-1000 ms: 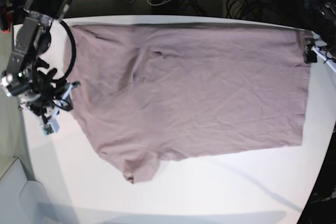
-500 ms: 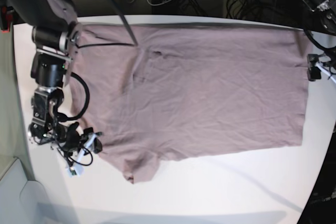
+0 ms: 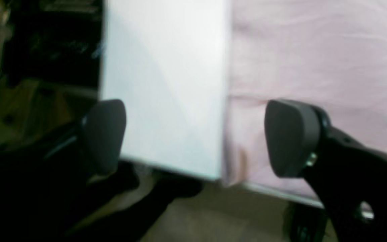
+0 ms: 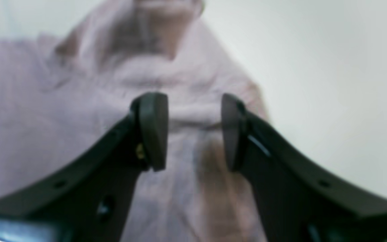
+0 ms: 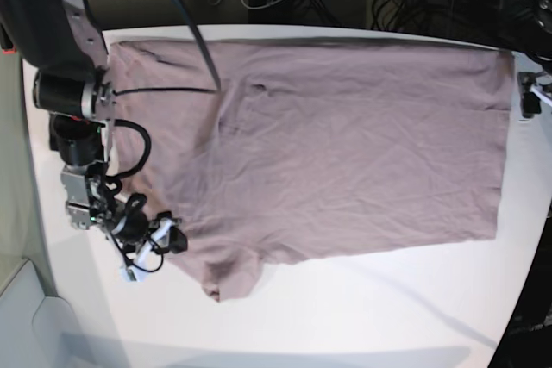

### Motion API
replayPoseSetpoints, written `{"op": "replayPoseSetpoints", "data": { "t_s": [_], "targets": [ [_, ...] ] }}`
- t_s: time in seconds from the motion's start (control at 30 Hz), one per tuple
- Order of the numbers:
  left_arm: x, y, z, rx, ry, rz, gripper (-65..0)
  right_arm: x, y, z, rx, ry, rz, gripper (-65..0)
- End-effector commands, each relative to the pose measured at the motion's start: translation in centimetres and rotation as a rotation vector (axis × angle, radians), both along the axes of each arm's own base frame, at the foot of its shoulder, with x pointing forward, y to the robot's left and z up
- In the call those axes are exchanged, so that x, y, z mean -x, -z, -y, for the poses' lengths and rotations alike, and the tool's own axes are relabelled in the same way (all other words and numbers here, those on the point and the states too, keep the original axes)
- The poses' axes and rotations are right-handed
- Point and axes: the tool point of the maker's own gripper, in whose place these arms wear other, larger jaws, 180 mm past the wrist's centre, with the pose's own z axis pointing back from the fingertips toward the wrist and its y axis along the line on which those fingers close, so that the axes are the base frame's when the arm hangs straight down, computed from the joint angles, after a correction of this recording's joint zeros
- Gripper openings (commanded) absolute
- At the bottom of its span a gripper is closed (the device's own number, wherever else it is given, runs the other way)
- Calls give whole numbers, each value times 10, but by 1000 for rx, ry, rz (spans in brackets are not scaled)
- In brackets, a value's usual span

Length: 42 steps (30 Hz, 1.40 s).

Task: Layout the t-shirt on the table in an organized manner, then fold the t-shirt properly
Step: 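Move both grippers to the shirt's hem-end corners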

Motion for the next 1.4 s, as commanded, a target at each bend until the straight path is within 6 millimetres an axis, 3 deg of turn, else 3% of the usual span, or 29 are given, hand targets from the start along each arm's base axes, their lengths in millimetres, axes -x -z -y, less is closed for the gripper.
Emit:
{"op": "replayPoseSetpoints", "data": {
  "t_s": [0.0, 0.2, 0.47, 0.57, 0.83, 0.97, 1.37],
  "targets": [
    [-6, -14, -5, -23, 4, 42, -8, -12, -18, 3, -16, 13, 66, -382],
    [-3, -12, -6, -16, -10, 45, -8, -11, 2, 27, 113, 123, 83, -382],
    [-6, -5, 3, 10, -5, 46, -8, -15, -6, 56, 149, 182, 101, -382],
    [-7, -5, 4, 14, -5, 51, -8, -20, -17, 56, 157, 179, 139, -382],
    [-6, -1, 6, 23, -8, 47, -8, -23, -17, 70, 203, 242, 144, -383],
    [-6, -2, 7, 25, -6, 49, -8, -17, -8, 76, 223, 272, 127, -383],
    [-15, -8, 5, 19, -8, 72, -8, 4, 19, 72, 228, 255, 66, -391]
  ]
}}
